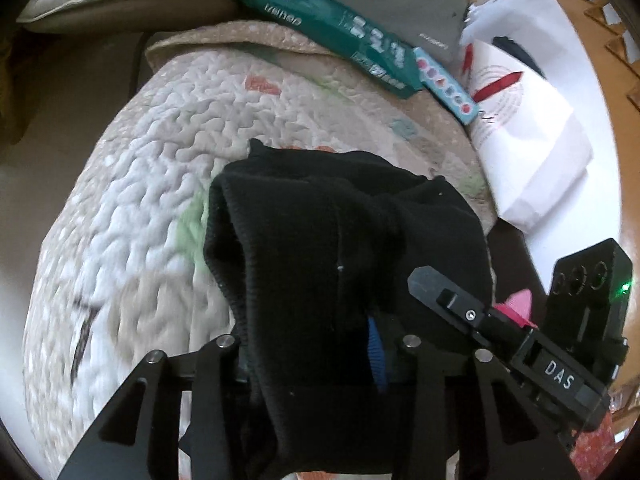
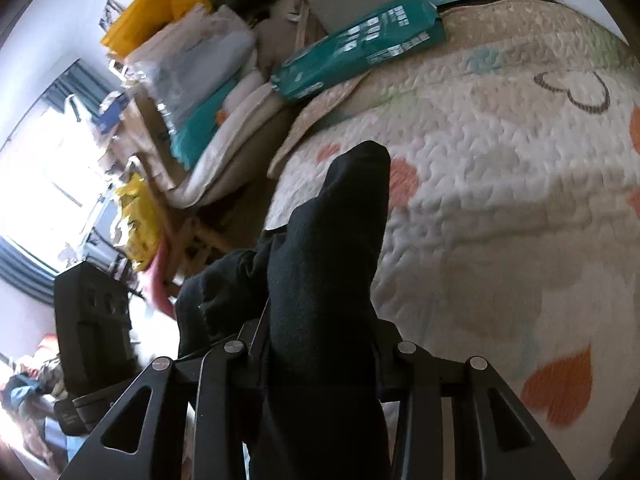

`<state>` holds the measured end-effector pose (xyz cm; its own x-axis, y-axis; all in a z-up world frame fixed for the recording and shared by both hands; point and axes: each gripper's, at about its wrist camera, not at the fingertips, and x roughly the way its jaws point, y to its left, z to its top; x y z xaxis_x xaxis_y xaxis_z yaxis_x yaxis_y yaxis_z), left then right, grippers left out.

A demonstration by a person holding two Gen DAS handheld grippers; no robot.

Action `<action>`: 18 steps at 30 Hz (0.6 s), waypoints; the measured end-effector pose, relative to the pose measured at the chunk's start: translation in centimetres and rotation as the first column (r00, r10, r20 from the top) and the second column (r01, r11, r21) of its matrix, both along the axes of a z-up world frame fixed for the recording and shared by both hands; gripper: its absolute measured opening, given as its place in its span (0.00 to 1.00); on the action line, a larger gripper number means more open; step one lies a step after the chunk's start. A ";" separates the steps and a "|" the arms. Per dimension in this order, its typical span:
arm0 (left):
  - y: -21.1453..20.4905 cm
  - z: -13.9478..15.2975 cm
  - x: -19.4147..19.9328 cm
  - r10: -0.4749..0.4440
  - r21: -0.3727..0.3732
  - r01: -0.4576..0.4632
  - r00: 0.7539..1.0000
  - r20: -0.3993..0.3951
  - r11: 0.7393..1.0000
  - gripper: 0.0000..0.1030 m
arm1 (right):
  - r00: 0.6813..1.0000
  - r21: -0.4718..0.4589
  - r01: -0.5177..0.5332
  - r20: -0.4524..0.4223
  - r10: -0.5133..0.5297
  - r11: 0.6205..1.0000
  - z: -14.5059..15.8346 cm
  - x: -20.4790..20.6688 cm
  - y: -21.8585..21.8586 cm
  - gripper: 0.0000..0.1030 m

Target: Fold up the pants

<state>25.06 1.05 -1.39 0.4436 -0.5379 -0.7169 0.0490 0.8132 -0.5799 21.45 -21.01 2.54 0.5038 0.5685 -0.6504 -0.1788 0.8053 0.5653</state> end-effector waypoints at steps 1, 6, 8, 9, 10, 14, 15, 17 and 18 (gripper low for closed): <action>-0.1 -0.7 0.6 0.002 0.008 -0.002 1.000 -0.014 1.000 0.46 | 1.000 -0.011 0.010 -0.005 -0.010 1.000 -0.3 0.7 0.0 0.38; 0.4 -3.0 2.0 -0.021 0.000 0.022 0.999 -0.043 1.000 0.58 | 0.997 -0.157 0.051 -0.046 -0.059 0.986 -3.5 2.8 -0.2 0.52; 0.7 -2.5 2.0 -0.039 0.012 0.040 0.998 -0.041 0.999 0.58 | 0.993 -0.178 0.101 -0.038 -0.109 0.979 -4.1 2.5 -1.1 0.66; 1.1 -2.2 2.0 -0.039 0.022 0.040 0.999 -0.035 0.999 0.59 | 0.990 -0.169 0.128 -0.037 -0.136 0.977 -4.2 2.1 -1.9 0.69; 1.5 -2.0 2.1 -0.037 0.022 0.038 0.999 -0.037 0.999 0.59 | 0.989 -0.154 0.136 -0.040 -0.144 0.979 -4.3 1.9 -2.4 0.70; 3.9 -2.1 2.5 0.040 -0.038 -0.043 0.997 -0.073 0.998 0.60 | 0.986 -0.144 0.159 -0.026 -0.164 0.977 -4.1 0.2 -4.1 0.73; 4.7 -2.4 2.5 0.064 -0.063 -0.070 0.993 -0.096 0.996 0.60 | 0.986 -0.143 0.162 -0.023 -0.167 0.976 -4.0 -0.2 -4.3 0.73; 5.2 -2.8 2.4 0.090 -0.056 -0.097 0.989 -0.118 0.994 0.64 | 0.985 -0.134 0.168 -0.018 -0.172 0.977 -3.9 -1.1 -4.8 0.73; 5.4 -2.9 2.3 0.101 -0.062 -0.110 0.987 -0.128 0.992 0.64 | 0.984 -0.134 0.172 -0.016 -0.176 0.976 -3.8 -1.6 -5.0 0.74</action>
